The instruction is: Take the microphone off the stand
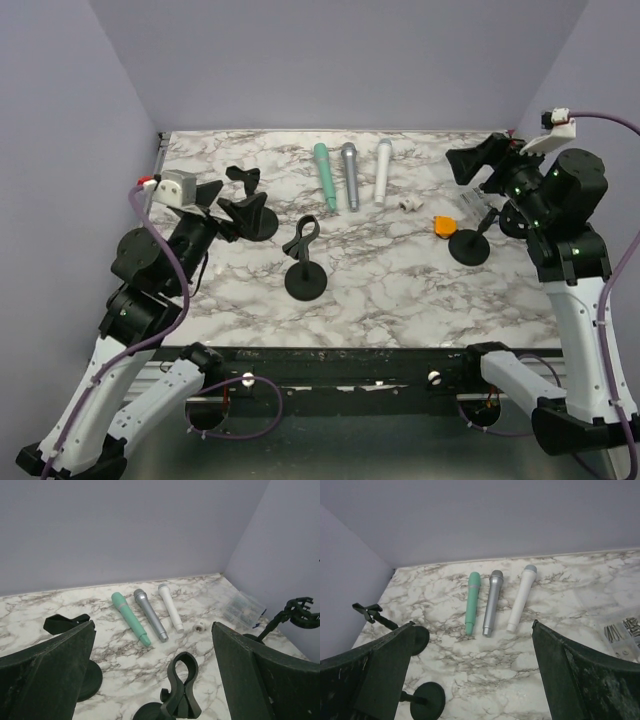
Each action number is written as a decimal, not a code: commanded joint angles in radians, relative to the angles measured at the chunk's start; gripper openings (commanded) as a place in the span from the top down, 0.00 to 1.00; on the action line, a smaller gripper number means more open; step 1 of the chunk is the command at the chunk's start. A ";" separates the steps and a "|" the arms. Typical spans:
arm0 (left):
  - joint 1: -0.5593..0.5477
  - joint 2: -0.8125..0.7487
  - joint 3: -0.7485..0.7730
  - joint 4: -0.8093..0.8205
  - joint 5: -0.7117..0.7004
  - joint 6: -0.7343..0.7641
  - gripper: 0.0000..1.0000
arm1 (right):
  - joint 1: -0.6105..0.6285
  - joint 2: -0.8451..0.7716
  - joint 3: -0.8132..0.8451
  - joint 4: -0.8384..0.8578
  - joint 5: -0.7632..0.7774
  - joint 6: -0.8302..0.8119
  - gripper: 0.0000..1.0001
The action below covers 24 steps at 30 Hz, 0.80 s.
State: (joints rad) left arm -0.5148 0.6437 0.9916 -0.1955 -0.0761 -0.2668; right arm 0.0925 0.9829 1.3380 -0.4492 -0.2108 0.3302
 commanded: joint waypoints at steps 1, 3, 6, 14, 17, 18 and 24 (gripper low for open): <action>-0.005 -0.063 0.125 -0.071 -0.052 -0.040 0.02 | 0.006 -0.089 -0.013 0.088 0.080 -0.027 0.00; -0.005 -0.078 0.166 -0.090 -0.061 -0.028 0.02 | 0.006 -0.130 -0.018 0.116 0.112 -0.033 0.00; -0.005 -0.096 0.212 -0.112 -0.092 -0.024 0.02 | 0.006 -0.199 -0.036 0.159 0.177 -0.031 0.00; -0.005 -0.130 0.223 -0.102 -0.124 -0.025 0.01 | 0.005 -0.288 -0.039 0.149 0.403 0.045 0.00; -0.005 -0.127 0.223 -0.102 -0.136 -0.022 0.02 | 0.006 -0.260 -0.003 0.083 0.490 0.081 0.00; -0.005 -0.127 0.222 -0.102 -0.140 -0.021 0.02 | 0.006 -0.249 0.007 0.068 0.508 0.091 0.00; -0.005 -0.132 0.203 -0.103 -0.148 -0.023 0.01 | 0.006 -0.203 0.005 0.045 0.445 0.096 0.00</action>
